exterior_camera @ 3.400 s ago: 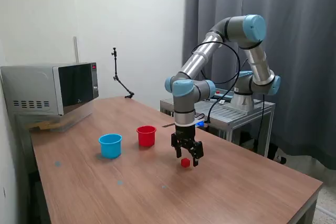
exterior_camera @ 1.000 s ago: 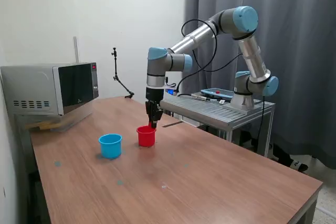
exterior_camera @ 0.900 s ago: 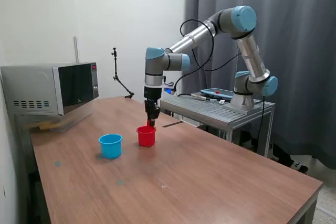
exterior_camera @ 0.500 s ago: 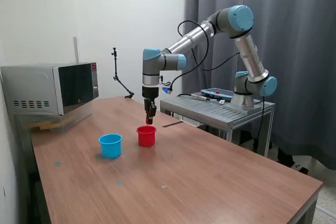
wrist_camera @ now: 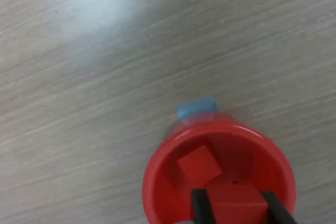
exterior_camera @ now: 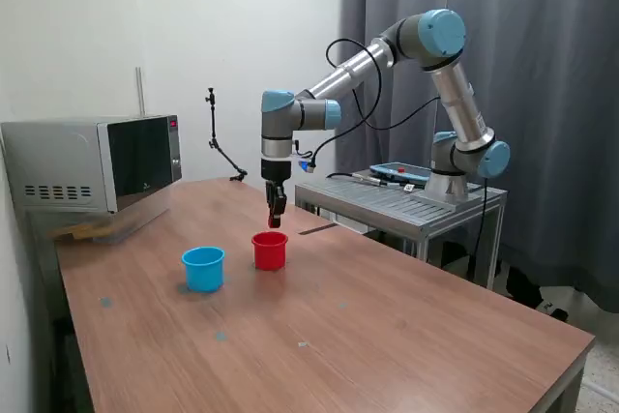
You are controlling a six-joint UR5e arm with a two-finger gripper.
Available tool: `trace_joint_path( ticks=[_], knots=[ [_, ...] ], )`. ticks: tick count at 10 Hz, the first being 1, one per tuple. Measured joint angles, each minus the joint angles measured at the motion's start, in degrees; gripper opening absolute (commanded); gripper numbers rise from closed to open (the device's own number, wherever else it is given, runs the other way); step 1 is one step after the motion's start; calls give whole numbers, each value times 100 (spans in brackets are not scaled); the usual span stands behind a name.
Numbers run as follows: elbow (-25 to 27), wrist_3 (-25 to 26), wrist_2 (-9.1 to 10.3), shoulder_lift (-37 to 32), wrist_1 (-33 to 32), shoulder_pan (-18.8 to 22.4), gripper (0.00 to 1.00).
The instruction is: Place red objects in the red bin, and blue objects in the blue bin.
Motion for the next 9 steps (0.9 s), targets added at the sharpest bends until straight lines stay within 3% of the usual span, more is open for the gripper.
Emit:
trace_joint_path(
  ticks=[2,3,9],
  knots=[
    [4,0,5,-1,0,-12,0],
    [3,1,11,-1,0,-14,100],
    [5,-2,12,-16,0,-17,100]
  ],
)
